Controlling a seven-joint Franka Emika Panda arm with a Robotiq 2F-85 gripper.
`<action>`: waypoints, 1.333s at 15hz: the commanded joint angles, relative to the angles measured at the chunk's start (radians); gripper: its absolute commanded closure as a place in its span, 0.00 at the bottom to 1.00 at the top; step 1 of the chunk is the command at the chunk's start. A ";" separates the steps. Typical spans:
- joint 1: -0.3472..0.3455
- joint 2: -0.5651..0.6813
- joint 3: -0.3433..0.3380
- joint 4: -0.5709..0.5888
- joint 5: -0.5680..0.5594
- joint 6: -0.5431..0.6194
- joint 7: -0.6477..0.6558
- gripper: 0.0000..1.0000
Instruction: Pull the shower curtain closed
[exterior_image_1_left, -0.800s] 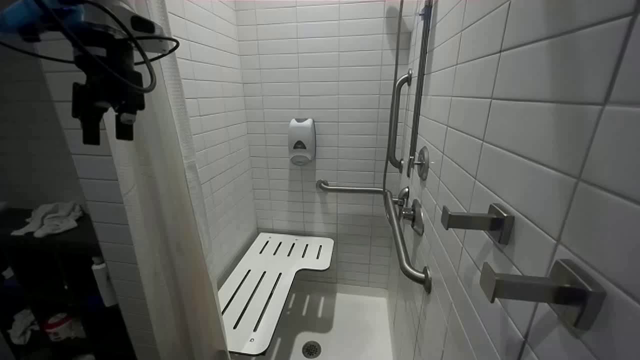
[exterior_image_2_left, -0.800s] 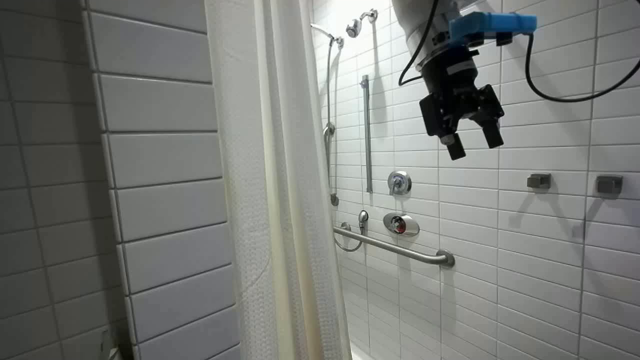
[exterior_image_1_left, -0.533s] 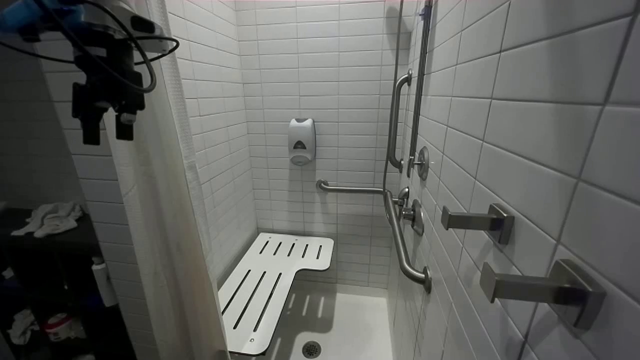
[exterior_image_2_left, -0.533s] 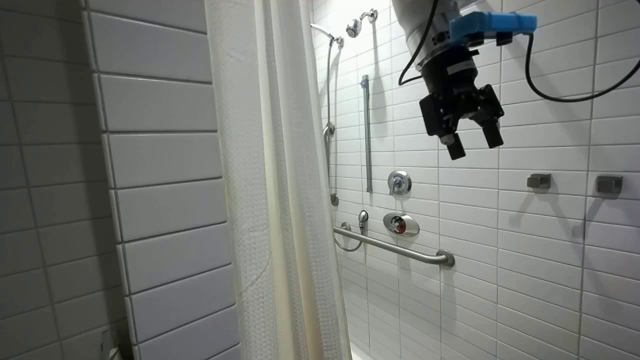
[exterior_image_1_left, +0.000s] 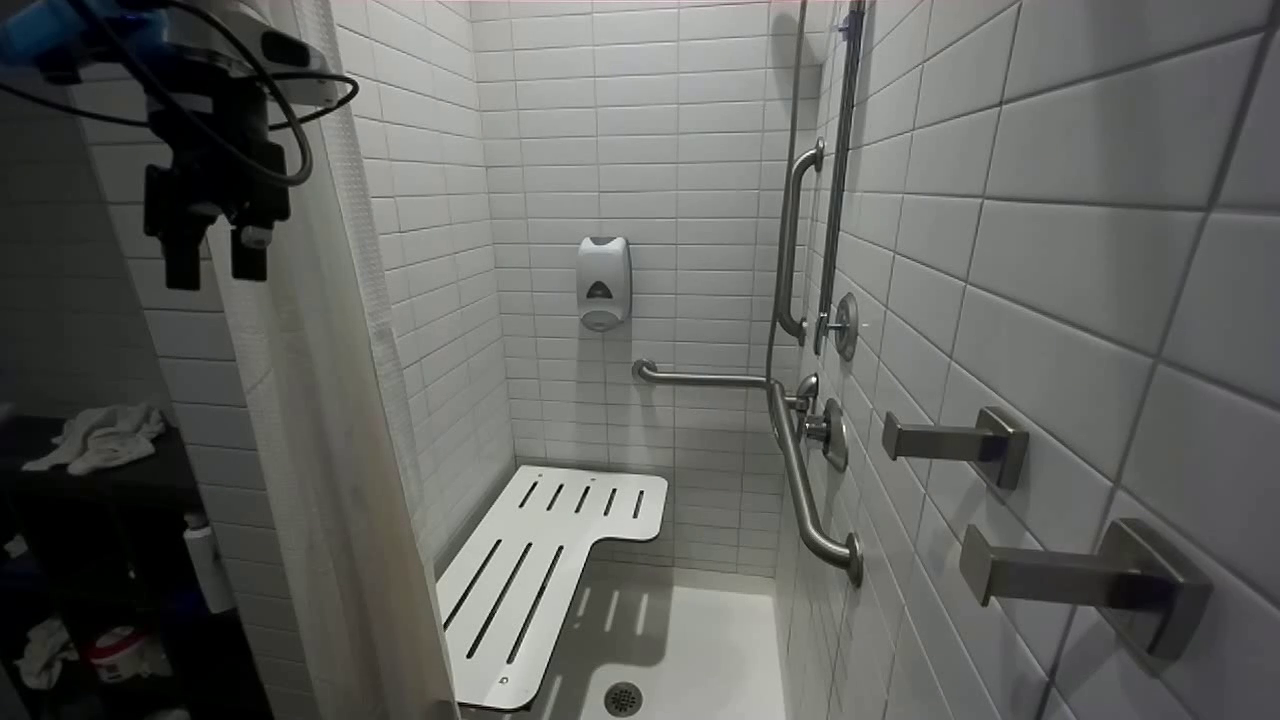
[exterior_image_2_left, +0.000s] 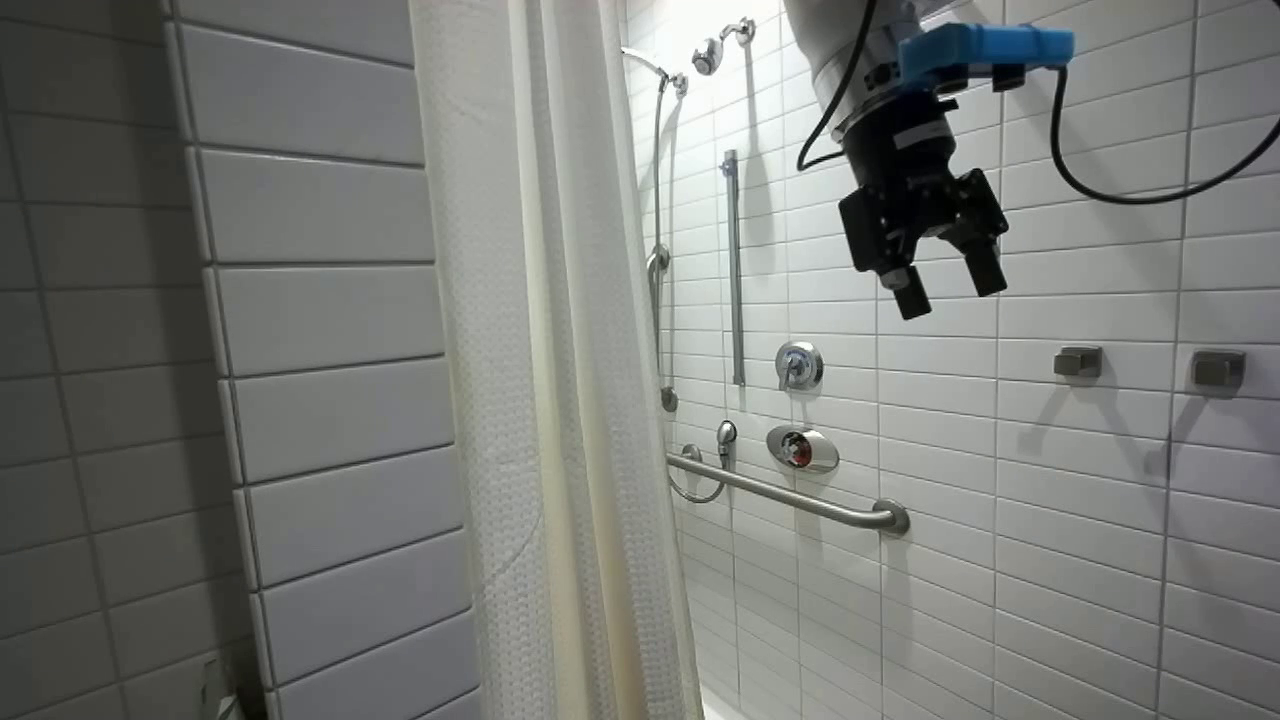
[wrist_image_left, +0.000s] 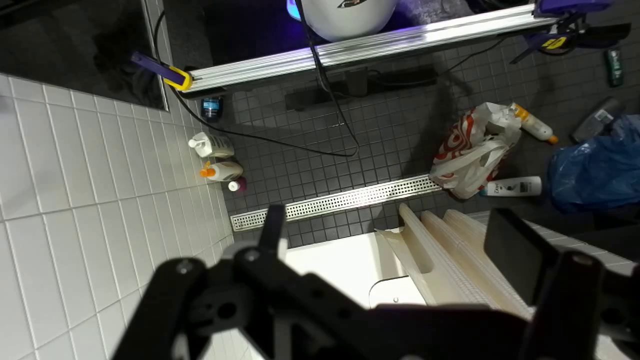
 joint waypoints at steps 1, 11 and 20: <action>0.009 0.001 -0.007 0.002 -0.003 -0.002 0.004 0.00; 0.011 -0.004 0.000 -0.003 -0.006 0.004 0.010 0.00; -0.008 0.049 -0.057 0.061 0.036 0.033 0.002 0.00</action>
